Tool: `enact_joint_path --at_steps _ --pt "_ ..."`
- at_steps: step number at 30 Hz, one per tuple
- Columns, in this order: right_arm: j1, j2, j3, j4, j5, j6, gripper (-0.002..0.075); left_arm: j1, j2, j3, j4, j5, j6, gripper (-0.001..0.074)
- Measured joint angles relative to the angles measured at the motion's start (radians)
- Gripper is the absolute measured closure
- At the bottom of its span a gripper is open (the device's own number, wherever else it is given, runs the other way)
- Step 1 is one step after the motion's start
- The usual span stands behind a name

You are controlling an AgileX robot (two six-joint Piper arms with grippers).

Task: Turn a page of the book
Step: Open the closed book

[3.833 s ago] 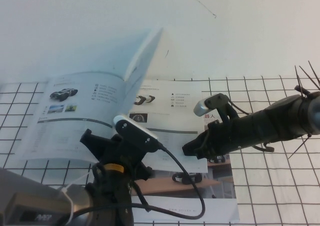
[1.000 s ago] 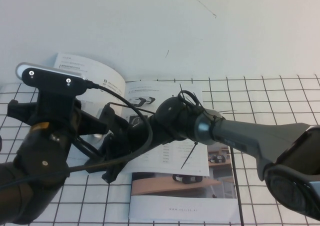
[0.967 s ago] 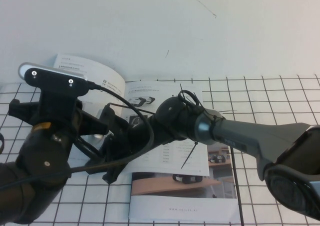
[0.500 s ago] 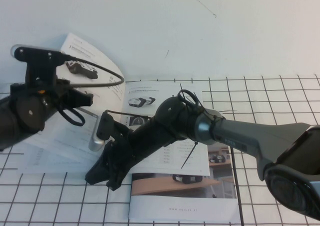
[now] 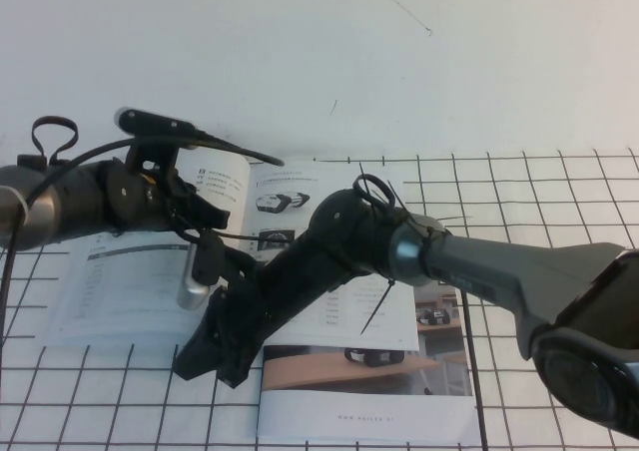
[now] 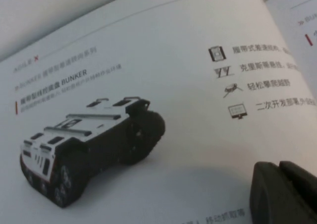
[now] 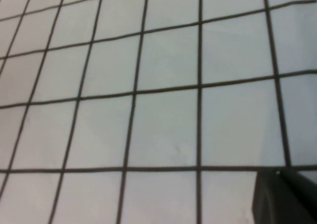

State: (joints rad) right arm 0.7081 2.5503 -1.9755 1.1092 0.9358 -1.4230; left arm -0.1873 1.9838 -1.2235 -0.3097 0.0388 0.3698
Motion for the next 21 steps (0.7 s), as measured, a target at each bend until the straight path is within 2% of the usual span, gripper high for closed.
enact_joint_path --at_steps 6,11,17,21 --pt "0.002 -0.082 0.002 -0.092 0.042 0.036 0.0727 0.035 0.018 -0.003 0.009 0.038 0.000 0.0738" --pt "-0.002 -0.188 0.002 -0.233 0.042 0.170 0.0727 0.074 0.051 -0.003 0.010 0.108 0.000 0.0738" --pt "-0.041 -0.287 0.002 -0.318 0.041 0.297 0.0727 0.078 0.053 0.020 0.009 0.113 0.008 0.0738" --pt "-0.077 -0.337 0.002 -0.345 0.061 0.322 0.0727 0.066 0.040 0.057 0.006 0.069 0.009 0.0738"
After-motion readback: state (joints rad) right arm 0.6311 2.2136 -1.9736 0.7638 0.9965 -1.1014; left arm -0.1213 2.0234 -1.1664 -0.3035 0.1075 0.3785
